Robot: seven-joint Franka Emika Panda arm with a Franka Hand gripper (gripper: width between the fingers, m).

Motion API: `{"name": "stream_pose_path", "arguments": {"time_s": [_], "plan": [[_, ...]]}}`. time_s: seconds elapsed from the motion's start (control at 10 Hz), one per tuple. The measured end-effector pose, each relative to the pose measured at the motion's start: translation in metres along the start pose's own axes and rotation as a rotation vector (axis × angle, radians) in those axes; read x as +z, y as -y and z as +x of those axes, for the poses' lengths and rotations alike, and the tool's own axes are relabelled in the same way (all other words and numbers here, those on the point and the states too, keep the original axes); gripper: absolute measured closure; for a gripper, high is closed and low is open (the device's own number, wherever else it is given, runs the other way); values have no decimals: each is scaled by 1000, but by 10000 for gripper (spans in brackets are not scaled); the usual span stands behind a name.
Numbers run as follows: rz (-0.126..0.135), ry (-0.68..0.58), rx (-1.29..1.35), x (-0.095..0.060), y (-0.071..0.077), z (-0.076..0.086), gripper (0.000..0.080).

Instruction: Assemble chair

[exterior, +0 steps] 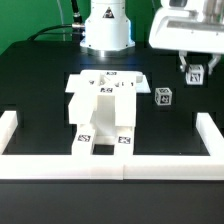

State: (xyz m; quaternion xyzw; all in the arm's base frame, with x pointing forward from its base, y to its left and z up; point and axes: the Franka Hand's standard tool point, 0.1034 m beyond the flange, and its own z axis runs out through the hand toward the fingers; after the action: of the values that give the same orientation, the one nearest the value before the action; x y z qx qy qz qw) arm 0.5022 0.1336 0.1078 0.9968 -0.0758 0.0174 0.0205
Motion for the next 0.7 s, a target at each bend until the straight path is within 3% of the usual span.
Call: {"name": "stream_pose_path", "arguments": {"time_s": [0.2,0.7], "plan": [[-1,12,2,-16,-10,27,514],[-4,15,-14,-13,-11,24,514]]}}
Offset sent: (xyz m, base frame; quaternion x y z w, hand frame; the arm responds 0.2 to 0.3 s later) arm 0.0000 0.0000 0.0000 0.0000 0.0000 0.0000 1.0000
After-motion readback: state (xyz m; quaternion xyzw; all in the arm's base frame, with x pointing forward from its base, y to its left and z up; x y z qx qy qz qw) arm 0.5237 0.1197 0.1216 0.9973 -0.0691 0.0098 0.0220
